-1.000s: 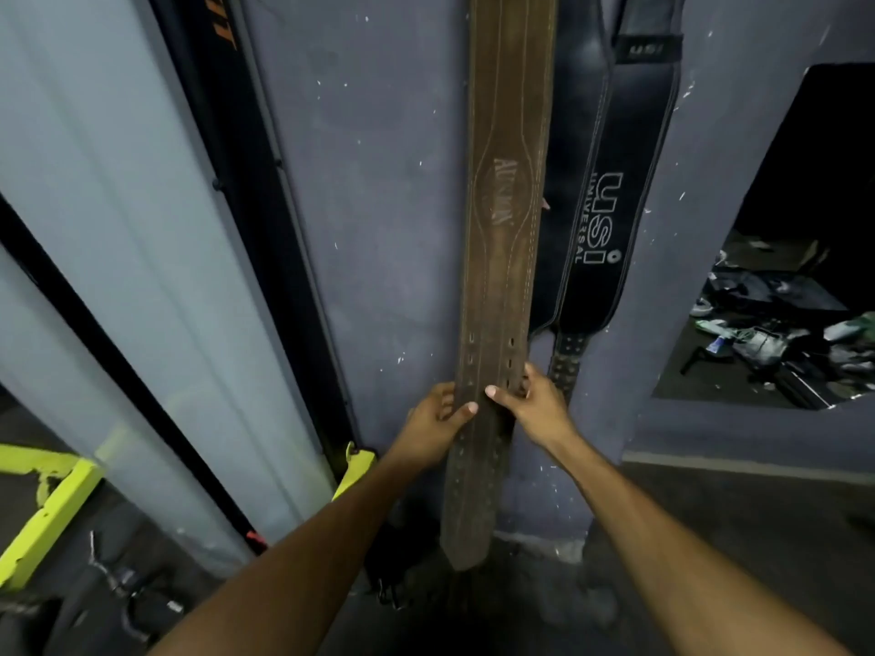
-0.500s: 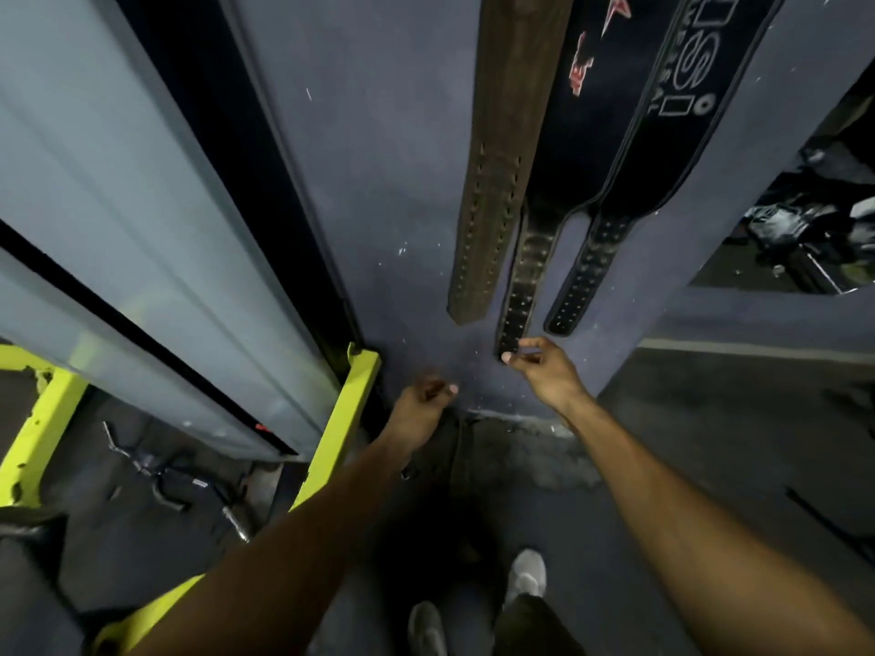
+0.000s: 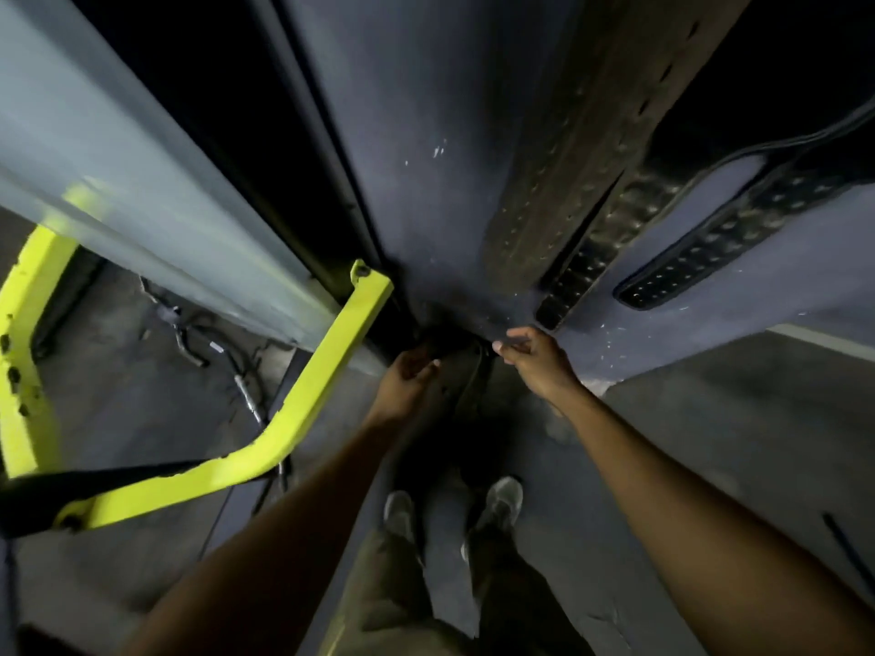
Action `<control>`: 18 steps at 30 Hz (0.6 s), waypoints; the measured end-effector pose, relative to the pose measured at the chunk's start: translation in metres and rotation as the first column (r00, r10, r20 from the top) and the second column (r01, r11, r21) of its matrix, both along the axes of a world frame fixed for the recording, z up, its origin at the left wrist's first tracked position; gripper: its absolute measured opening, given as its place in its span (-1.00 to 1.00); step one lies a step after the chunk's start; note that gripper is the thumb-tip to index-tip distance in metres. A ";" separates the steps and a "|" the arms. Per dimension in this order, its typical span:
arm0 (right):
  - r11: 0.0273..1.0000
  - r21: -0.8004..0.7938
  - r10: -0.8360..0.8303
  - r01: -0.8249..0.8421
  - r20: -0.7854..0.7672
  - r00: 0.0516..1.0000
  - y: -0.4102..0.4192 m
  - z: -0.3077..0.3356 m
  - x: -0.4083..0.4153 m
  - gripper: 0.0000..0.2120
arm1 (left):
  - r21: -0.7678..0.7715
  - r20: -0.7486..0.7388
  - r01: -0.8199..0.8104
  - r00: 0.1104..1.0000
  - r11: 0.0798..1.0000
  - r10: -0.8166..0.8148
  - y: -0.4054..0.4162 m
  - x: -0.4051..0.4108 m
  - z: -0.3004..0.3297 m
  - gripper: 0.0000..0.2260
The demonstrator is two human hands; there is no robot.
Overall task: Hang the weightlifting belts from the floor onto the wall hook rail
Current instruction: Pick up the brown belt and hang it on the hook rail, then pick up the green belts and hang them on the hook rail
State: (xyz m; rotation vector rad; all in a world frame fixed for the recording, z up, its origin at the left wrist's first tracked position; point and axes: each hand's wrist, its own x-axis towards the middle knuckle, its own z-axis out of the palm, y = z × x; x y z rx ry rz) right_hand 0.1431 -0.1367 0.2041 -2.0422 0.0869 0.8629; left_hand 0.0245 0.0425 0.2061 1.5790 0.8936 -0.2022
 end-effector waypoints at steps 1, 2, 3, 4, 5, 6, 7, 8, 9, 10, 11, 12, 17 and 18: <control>1.000 -0.006 0.002 -0.002 -0.014 1.000 0.003 -0.018 0.004 -0.57 | -0.007 -0.006 -0.013 1.000 1.000 0.013 0.002 0.005 -0.012 -0.87; 1.000 -0.009 -0.003 0.003 -0.032 0.999 0.006 -0.039 0.008 -0.58 | -0.013 -0.016 -0.022 1.000 1.000 0.022 0.005 0.009 -0.026 -0.92; 1.000 -0.011 -0.005 0.004 -0.054 0.999 0.010 -0.061 0.010 -0.59 | -0.019 -0.021 -0.029 0.999 0.999 0.029 0.007 0.014 -0.043 -0.94; 1.000 -0.019 -0.003 0.001 -0.079 0.997 0.013 -0.086 0.013 -0.59 | -0.033 -0.033 -0.036 0.999 0.999 0.035 0.010 0.018 -0.062 -0.92; 1.000 -0.031 -0.004 0.001 -0.104 0.995 0.017 -0.112 0.015 -0.59 | -0.054 -0.057 -0.044 0.998 0.998 0.041 0.012 0.022 -0.084 -0.89; 0.999 -0.043 -0.010 0.005 -0.125 0.992 0.021 -0.140 0.017 -0.59 | -0.085 -0.089 -0.059 0.995 0.995 0.052 0.015 0.026 -0.107 -0.89; 0.998 -0.058 -0.021 0.013 -0.140 0.990 0.024 -0.170 0.019 -0.60 | -0.121 -0.119 -0.076 0.991 0.990 0.061 0.018 0.030 -0.132 -0.89; 0.997 -0.078 -0.031 0.020 -0.146 0.989 0.027 -0.200 0.020 -0.61 | -0.154 -0.148 -0.088 0.987 0.984 0.065 0.021 0.032 -0.159 -0.90; 0.995 -0.096 -0.040 0.026 -0.147 0.988 0.031 -0.232 0.022 -0.62 | -0.178 -0.171 -0.099 0.983 0.979 0.068 0.025 0.036 -0.188 -0.91; 0.993 -0.111 -0.042 0.025 -0.147 0.988 0.035 -0.264 0.024 -0.63 | -0.188 -0.193 -0.108 0.979 0.976 0.071 0.028 0.040 -0.218 -0.93; 0.992 -0.127 -0.035 0.016 -0.150 0.988 0.040 -0.296 0.026 -0.63 | -0.196 -0.213 -0.117 0.974 0.974 0.074 0.033 0.043 -0.248 -0.95; 0.991 -0.136 -0.031 0.009 -0.159 0.987 0.046 -0.328 0.028 -0.63 | -0.211 -0.224 -0.129 0.971 0.969 0.081 0.038 0.047 -0.279 -0.94; 0.988 -0.150 -0.005 -0.023 -0.182 0.983 0.079 -0.485 0.049 -0.61 | -0.260 -0.272 -0.201 0.954 0.944 0.128 0.062 0.066 -0.429 -0.80; 0.983 -0.174 0.028 -0.053 -0.140 0.990 0.084 -0.511 0.056 -0.59 | -0.271 -0.275 -0.230 0.949 0.935 0.154 0.065 0.070 -0.456 -0.79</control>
